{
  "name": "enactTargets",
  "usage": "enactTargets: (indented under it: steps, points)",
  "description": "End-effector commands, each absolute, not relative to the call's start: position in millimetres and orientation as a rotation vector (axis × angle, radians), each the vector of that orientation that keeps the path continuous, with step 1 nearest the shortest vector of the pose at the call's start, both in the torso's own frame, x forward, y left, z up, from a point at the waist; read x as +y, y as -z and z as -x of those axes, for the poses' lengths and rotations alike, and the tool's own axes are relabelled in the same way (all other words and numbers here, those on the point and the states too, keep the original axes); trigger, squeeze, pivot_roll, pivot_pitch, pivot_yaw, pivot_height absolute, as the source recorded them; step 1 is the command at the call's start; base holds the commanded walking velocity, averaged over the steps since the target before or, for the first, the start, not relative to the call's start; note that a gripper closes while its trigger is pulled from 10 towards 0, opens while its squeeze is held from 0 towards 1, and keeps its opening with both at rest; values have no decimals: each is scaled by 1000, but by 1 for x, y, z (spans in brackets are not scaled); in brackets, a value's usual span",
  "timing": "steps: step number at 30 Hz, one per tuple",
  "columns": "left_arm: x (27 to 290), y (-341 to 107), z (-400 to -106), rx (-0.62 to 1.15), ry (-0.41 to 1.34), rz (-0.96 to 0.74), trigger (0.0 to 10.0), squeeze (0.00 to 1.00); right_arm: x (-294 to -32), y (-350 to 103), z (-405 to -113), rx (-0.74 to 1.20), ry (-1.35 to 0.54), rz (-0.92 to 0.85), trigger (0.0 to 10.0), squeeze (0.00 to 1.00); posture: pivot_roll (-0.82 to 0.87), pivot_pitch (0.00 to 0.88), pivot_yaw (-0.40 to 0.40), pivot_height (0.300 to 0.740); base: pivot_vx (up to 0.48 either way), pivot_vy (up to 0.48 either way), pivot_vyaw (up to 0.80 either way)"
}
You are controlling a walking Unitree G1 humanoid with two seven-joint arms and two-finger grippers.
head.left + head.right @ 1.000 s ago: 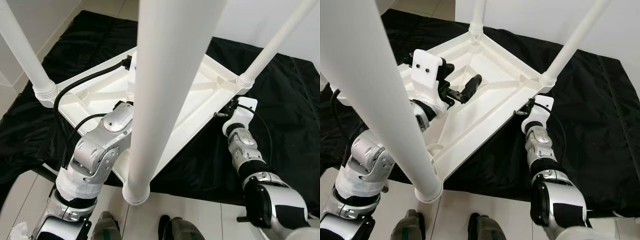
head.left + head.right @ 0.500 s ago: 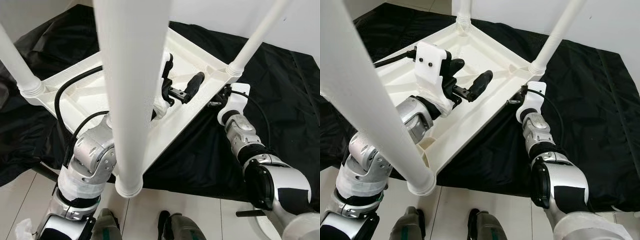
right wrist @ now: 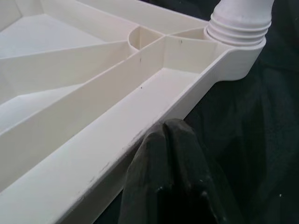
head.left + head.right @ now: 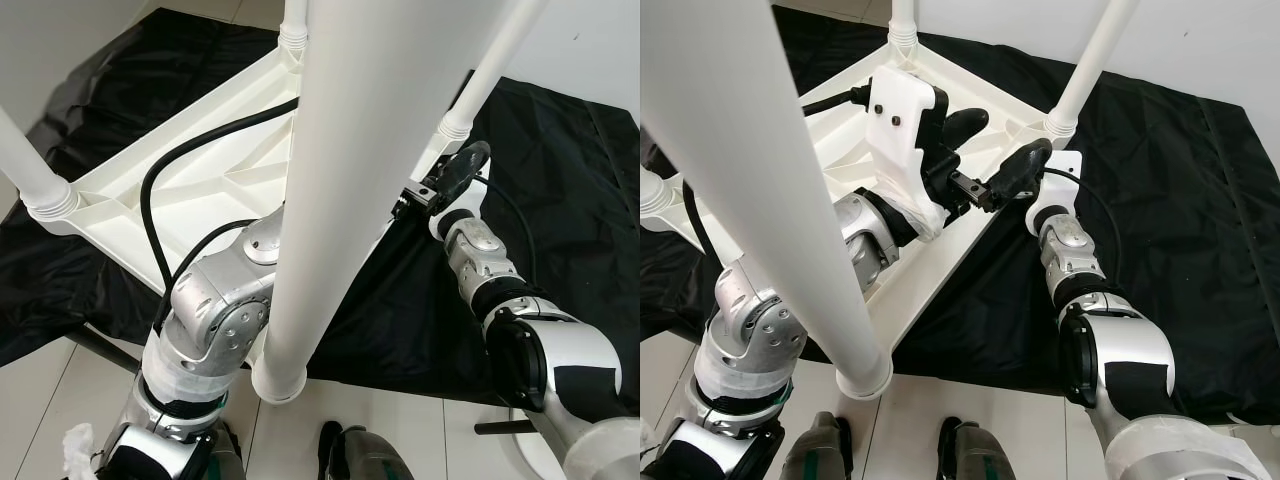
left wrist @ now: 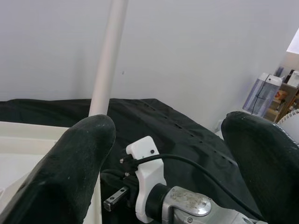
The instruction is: Building children table
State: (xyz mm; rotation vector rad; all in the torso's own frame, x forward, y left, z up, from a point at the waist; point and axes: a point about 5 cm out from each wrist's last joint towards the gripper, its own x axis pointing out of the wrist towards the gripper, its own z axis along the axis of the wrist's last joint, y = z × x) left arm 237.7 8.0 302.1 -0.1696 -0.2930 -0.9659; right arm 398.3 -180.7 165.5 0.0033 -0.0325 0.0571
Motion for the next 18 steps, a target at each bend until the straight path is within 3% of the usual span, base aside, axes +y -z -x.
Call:
enactTargets:
  steps: [1, 10, 13, 18]
  points:
    - [-1, -304, -227, -310, 1097, 143, 10000, 0, -183, -160, -396, -31, -51, 13, 10000, 0, 180, 141, -65, 740, 0, 0, 0]
    - [14, -284, -261, -259, 983, 16, 10000, 0, -195, -140, -374, -140, -30, 11, 10000, 0, 168, 112, -56, 740, 0, 0, 0]
    - [33, -271, -284, -233, 913, -58, 10000, 0, -192, -130, -353, -210, -85, 8, 10000, 0, 155, 97, -63, 740, 0, 0, 0]
    - [45, -266, -296, -232, 887, -115, 10000, 0, -190, -127, -333, -241, -145, 22, 10000, 0, 142, 90, -70, 740, 0, 0, 0]
